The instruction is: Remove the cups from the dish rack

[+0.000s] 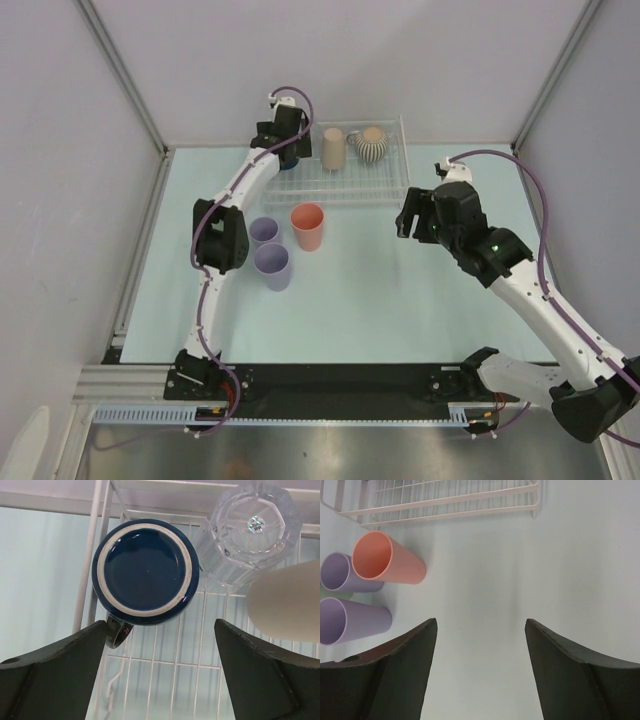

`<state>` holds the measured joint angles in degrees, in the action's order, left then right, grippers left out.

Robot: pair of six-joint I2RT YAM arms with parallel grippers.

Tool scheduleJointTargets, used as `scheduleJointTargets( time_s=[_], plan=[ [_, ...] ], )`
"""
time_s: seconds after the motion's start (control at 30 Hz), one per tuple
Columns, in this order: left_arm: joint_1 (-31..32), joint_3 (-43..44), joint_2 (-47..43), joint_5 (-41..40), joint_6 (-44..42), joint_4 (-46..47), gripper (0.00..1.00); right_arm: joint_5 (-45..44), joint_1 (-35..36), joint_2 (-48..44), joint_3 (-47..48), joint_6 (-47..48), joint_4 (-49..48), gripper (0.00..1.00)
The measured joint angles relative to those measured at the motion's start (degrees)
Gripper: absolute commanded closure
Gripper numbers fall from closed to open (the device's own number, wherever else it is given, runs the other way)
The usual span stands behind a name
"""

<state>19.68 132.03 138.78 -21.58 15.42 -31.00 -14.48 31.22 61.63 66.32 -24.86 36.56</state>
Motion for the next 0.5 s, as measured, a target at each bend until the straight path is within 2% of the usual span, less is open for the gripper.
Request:
scheduleJointTargets(
  time_s=[0.2,0.4,0.5],
  plan=[
    [0.07,-1.18,-0.15,-2.21,2.93,1.81,0.06,0.42,-0.42,-0.02,-0.61,-0.13,-0.17,0.23],
    [0.39,-10.43,-4.63,1.18,3.45,8.33,0.04,1.14,-0.61,-0.02,-2.03,-0.50,-0.98,0.23],
    [0.76,-10.40,-4.85,3.45,2.62,9.44,0.04,1.53,-0.66,-0.04,-2.58,-0.63,-1.27,0.23]
  ],
)
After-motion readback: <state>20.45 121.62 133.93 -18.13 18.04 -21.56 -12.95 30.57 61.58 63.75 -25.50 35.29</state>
